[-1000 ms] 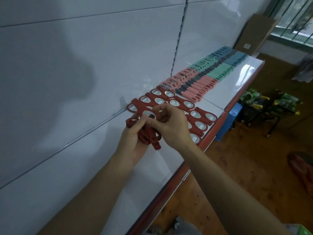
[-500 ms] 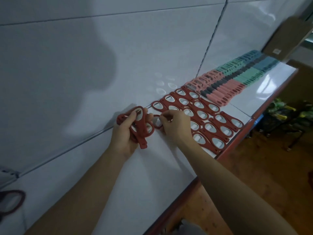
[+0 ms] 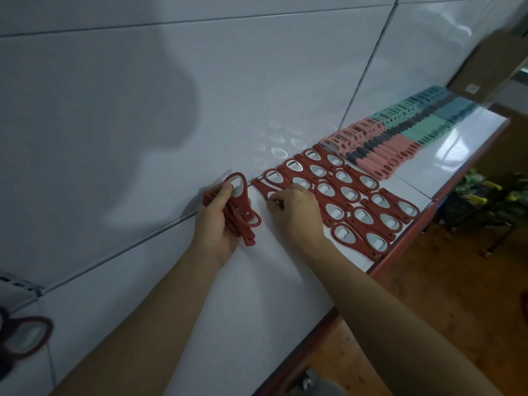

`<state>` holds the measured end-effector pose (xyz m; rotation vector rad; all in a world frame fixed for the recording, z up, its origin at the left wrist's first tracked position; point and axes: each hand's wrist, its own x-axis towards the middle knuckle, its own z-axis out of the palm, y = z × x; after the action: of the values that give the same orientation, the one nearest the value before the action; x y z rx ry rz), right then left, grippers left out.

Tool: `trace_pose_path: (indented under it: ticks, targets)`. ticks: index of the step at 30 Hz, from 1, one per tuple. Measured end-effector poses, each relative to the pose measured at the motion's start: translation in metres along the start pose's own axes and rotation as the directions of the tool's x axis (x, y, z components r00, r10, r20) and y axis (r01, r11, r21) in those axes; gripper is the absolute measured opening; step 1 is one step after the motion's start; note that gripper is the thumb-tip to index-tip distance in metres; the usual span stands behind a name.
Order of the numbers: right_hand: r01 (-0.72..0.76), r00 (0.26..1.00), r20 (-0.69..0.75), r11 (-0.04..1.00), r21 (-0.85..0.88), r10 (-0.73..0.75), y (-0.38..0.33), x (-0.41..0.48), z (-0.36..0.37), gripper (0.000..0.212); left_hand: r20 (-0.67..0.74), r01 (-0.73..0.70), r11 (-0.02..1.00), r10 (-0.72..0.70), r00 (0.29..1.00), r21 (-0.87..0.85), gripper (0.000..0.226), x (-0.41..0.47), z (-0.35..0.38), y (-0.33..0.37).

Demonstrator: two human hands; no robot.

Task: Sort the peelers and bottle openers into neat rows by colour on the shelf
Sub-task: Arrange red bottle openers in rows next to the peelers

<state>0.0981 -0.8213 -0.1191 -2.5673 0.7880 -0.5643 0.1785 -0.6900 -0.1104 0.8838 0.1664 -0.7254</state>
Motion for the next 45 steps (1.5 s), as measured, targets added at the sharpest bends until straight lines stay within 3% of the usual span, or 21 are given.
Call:
trace_pose_path:
  ticks: [6, 12, 14, 16, 18, 21, 25, 28, 31, 35, 38, 41, 45]
  targets:
    - [-0.023, 0.999, -0.027, 1.000, -0.001, 0.023, 0.003, 0.006, 0.005, 0.019, 0.017, 0.066, 0.996, -0.065, 0.998, -0.065, 0.015, -0.004, 0.002, 0.001]
    - [-0.037, 0.999, -0.018, 0.998, 0.056, 0.038, 0.003, 0.006, -0.002, 0.018, 0.060, 0.022, 1.000, -0.021, 0.998, -0.016, 0.020, -0.007, 0.005, -0.001]
    - [-0.061, 0.994, -0.073, 0.972, 0.229, 0.080, -0.003, -0.002, -0.009, 0.017, 0.088, -0.044, 0.998, 0.039, 0.995, 0.053, 0.015, -0.007, 0.007, -0.002]
    - [-0.129, 0.987, -0.010, 0.822, 0.555, 0.161, -0.014, -0.011, -0.021, 0.019, 0.114, -0.135, 0.978, 0.118, 0.986, 0.162, 0.012, -0.006, 0.007, -0.006]
    - [-0.125, 0.992, 0.074, 0.703, 0.700, 0.103, -0.021, -0.017, -0.029, 0.016, 0.148, -0.227, 0.933, 0.192, 0.970, 0.279, 0.010, -0.006, 0.005, -0.011]
    - [-0.070, 0.995, -0.011, 0.757, 0.650, 0.102, -0.016, -0.021, -0.032, 0.024, 0.237, -0.322, 0.870, 0.246, 0.940, 0.372, 0.014, -0.008, 0.004, -0.017]
    - [-0.213, 0.956, -0.060, 0.819, 0.533, 0.288, 0.008, -0.019, -0.044, 0.027, 0.297, -0.307, 0.851, 0.189, 0.936, 0.426, 0.034, -0.010, 0.002, -0.017]
    - [-0.232, 0.969, 0.008, 0.903, 0.361, 0.246, 0.023, -0.016, -0.054, 0.028, 0.324, -0.275, 0.873, 0.145, 0.935, 0.403, 0.043, -0.011, 0.002, -0.017]
    - [-0.221, 0.972, -0.008, 0.928, 0.300, 0.234, 0.029, -0.020, -0.063, 0.027, 0.319, -0.264, 0.890, 0.144, 0.937, 0.373, 0.039, -0.011, 0.003, -0.016]
    - [-0.177, 0.984, 0.037, 0.942, 0.286, 0.173, 0.029, -0.028, -0.061, 0.031, 0.283, -0.248, 0.892, 0.144, 0.948, 0.377, 0.031, -0.013, 0.005, -0.016]
    - [-0.162, 0.982, -0.013, 0.869, 0.468, 0.191, 0.028, -0.029, -0.065, 0.033, 0.259, -0.224, 0.902, 0.132, 0.957, 0.368, 0.031, -0.014, 0.006, -0.015]
    - [-0.075, 0.997, 0.047, 0.856, 0.512, 0.060, 0.032, -0.031, -0.069, 0.033, 0.259, -0.230, 0.893, 0.134, 0.956, 0.387, 0.032, -0.014, 0.006, -0.014]
    - [0.102, 0.956, 0.249, 0.972, 0.212, -0.154, 0.038, -0.043, -0.068, 0.039, 0.267, -0.243, 0.894, 0.147, 0.952, 0.375, 0.032, -0.016, 0.006, -0.014]
